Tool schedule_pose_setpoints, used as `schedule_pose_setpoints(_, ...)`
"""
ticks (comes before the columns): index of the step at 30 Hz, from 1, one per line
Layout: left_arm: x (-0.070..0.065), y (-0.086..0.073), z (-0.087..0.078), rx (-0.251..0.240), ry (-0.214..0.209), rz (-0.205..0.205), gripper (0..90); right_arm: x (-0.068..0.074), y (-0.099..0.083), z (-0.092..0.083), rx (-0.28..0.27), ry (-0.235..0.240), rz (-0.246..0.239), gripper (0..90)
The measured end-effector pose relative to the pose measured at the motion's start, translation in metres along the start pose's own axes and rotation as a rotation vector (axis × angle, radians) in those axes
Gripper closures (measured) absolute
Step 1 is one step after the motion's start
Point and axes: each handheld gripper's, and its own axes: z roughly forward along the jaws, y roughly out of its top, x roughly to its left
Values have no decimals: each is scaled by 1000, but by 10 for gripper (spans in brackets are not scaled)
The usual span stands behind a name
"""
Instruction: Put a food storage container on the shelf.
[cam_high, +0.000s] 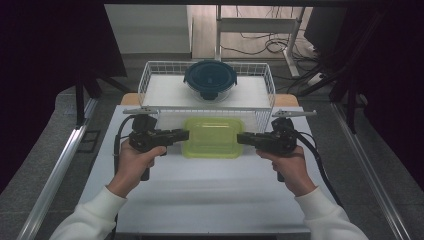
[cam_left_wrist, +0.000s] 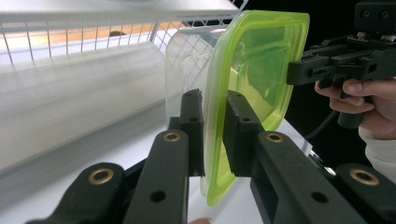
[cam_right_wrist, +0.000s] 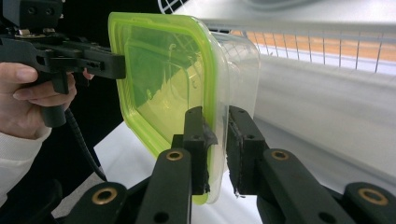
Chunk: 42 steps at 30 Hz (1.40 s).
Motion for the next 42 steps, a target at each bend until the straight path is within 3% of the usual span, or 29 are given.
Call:
schedule_pose_setpoints(27, -3, 60, -16, -45, -4, 15, 794, 7, 61, -11, -52, 9, -18, 781)
schedule_pose_setpoints(42, 30, 131, -12, -50, -42, -33, 796, -8, 135, -2, -59, -5, 2, 782)
